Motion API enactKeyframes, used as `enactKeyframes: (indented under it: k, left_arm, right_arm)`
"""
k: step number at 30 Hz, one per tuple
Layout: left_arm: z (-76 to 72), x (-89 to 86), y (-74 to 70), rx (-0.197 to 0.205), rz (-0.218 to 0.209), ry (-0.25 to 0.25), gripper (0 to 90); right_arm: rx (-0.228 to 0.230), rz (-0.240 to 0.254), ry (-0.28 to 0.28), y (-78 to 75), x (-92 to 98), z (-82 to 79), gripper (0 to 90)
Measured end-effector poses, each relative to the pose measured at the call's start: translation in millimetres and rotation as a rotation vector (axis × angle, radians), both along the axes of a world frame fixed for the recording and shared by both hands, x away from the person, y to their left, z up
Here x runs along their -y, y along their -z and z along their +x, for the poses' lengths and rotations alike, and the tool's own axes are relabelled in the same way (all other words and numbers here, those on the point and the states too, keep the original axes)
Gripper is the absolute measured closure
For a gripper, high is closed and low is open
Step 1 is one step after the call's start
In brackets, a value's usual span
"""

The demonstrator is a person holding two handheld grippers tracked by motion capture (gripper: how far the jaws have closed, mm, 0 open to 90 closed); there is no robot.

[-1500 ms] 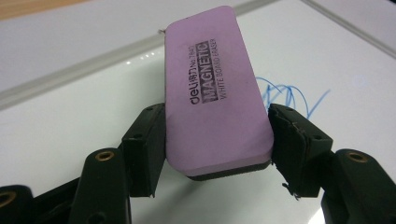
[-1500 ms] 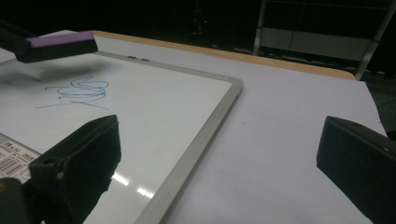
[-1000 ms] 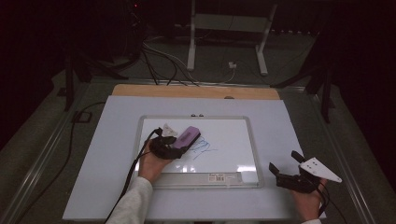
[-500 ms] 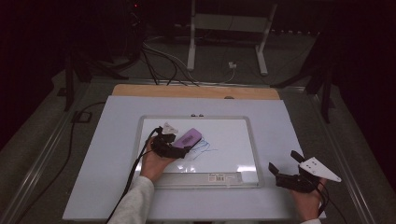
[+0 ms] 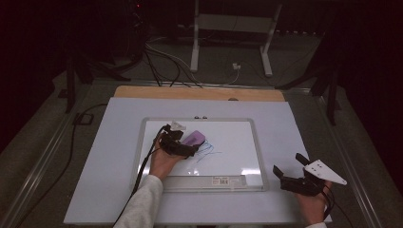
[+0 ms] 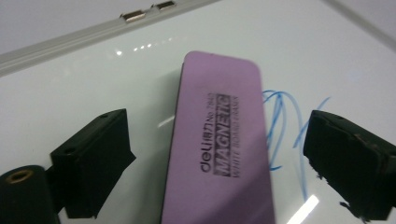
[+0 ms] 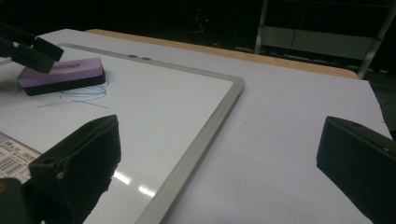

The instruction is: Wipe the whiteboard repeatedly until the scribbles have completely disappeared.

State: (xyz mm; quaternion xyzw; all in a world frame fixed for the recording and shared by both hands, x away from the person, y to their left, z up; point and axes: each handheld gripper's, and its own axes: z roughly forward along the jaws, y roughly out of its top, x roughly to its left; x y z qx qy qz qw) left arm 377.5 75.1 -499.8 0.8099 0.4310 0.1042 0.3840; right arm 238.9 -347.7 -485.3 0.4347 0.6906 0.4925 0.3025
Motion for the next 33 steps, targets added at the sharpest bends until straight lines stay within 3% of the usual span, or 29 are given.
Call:
enactKeyframes:
  k: [9, 14, 20, 28, 33]
  left_arm:
    - [0.8, 4.6, 6.6, -0.006, 0.077, 0.015, 25.9]
    - [0.3, 6.8, 6.8, -0.002, 0.091, 0.029, 40.8]
    - [4.6, 2.1, 5.2, -0.007, 0.114, -0.005, 41.5]
    - [15.0, -16.7, 3.6, -0.016, 0.138, -0.118, 41.5]
    - [12.6, -12.2, 3.2, -0.020, 0.144, -0.127, 41.6]
  right_arm:
    - [-0.002, 0.001, -0.001, 0.4, 0.6, 0.3, 0.4]
    - [-0.003, -0.001, -0.004, 0.5, -0.5, 0.6, 0.4]
    - [-0.003, 0.000, -0.003, 0.6, 0.4, 0.6, 0.4]
    - [-0.002, -0.001, 0.000, 0.3, 1.2, 0.5, 0.4]
    - [-0.004, 0.001, 0.001, 0.4, 0.9, 0.5, 0.4]
